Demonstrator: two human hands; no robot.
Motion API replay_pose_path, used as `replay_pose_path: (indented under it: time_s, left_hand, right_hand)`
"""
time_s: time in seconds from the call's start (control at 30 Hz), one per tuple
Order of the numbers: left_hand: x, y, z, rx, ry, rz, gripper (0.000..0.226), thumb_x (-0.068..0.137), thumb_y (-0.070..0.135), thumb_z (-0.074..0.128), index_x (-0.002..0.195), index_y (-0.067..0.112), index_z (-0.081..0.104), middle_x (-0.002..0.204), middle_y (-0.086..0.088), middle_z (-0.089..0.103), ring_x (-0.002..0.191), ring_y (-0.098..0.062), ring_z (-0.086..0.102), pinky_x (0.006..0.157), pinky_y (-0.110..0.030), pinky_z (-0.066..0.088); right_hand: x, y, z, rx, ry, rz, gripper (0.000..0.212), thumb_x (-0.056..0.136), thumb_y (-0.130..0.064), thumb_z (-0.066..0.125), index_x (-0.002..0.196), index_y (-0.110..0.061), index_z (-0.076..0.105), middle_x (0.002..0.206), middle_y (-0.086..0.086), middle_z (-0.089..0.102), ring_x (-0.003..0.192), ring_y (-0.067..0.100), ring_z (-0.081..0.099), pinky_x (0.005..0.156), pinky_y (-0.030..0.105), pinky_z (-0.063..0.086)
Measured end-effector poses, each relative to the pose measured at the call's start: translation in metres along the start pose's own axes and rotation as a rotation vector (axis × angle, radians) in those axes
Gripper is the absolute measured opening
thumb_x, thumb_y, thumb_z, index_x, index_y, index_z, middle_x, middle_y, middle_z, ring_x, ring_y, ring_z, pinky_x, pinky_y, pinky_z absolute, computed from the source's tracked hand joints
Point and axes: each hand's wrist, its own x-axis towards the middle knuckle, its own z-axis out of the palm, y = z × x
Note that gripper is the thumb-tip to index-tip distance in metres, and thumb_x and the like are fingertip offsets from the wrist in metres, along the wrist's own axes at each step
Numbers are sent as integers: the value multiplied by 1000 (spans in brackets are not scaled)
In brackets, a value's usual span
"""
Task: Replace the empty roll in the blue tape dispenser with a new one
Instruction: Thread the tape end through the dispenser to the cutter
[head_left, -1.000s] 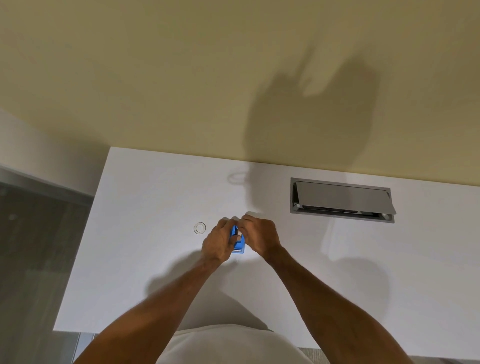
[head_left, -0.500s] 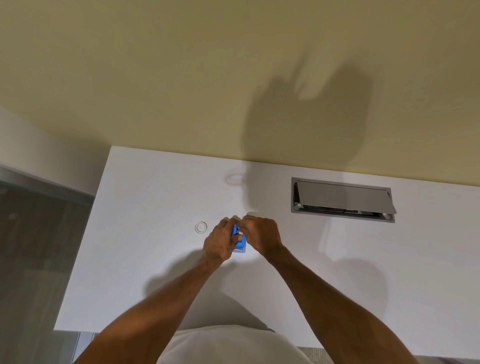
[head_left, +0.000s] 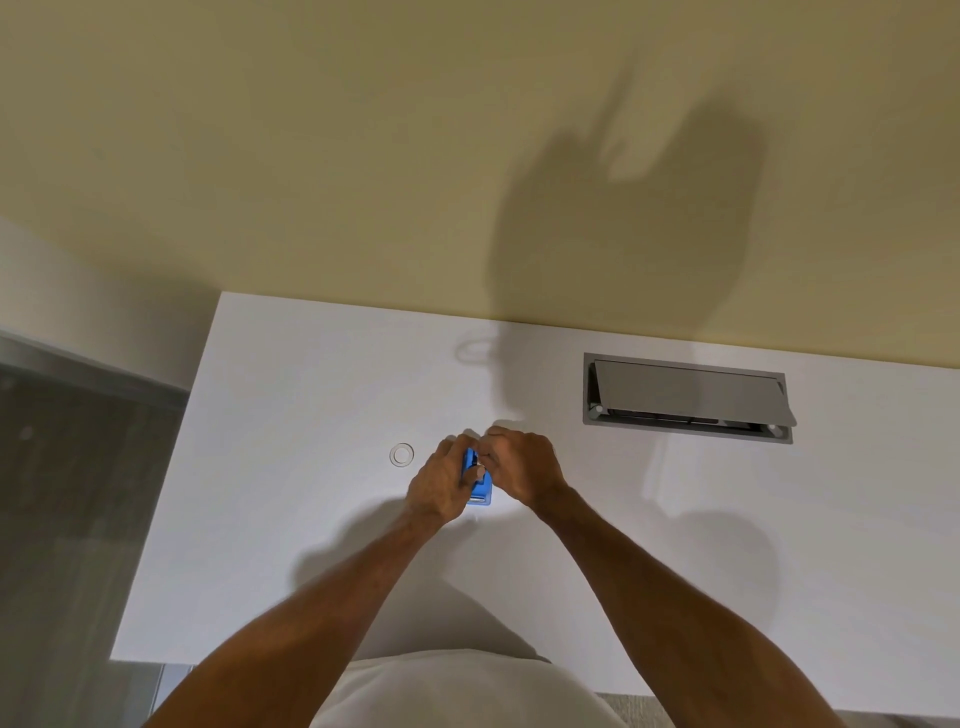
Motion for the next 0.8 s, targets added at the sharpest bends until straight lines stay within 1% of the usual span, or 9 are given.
replay_pose_path:
  time_s: [0.17,0.23,0.33,0.43,0.57,0.63,0.73,0.8]
  left_hand:
    - [1,3,1,24,11,-13,44,109,36,54,148,18,45,144,-4,56,124,-26,64,101,-44,60]
    - [0,2,2,34,12,-13,46,107,32,58,149,19,44,144,-4,56,124,-26,65,102,-43,60]
    - [-1,2,2,-9,9,-21,51,106,32,61,151,17,43,145,-4,56,126,-26,65,106,-41,58]
    - [0,1,0,-55,1,-10,48,106,36,60,148,17,46,145,-4,55,127,-26,65,106,-44,58]
    - [2,-1,-2,-39,-3,3,46,108,40,55,147,17,48,144,-4,57,127,-24,64,105,-44,58]
    - [3,-1,-2,-23,-7,5,45,109,39,54,147,17,47,143,-4,56,126,-25,64,104,-44,58]
    - [3,0,-1,3,-8,-4,48,108,39,55,150,18,45,144,-4,55,127,-25,63,105,-45,58]
    - [3,0,-1,30,-12,5,52,108,36,57,155,19,42,147,-3,54,131,-24,61,106,-44,57]
  right_hand:
    - [-1,-2,3,-9,34,41,40,105,-49,51,117,-16,70,106,2,74,94,19,71,91,28,59]
    - [0,-4,2,-8,44,45,38,106,-47,50,118,-17,70,107,2,73,94,19,71,90,29,60]
    - [1,-5,1,-13,53,48,34,106,-44,50,117,-18,70,106,0,73,93,19,71,89,31,61]
    - [0,-2,0,-21,57,35,31,105,-42,52,114,-19,71,103,0,72,90,20,70,86,32,61]
    - [-1,1,0,10,26,15,37,104,-48,54,116,-17,70,105,1,73,92,19,70,88,27,59]
    - [0,1,0,2,32,19,37,104,-49,53,114,-18,70,104,1,74,91,18,70,87,27,59]
    - [2,-1,-1,-7,56,19,34,103,-46,54,111,-18,72,101,1,74,89,20,70,82,27,58]
    - [4,-2,-2,11,58,26,34,103,-45,55,114,-18,72,103,2,74,91,21,71,82,27,57]
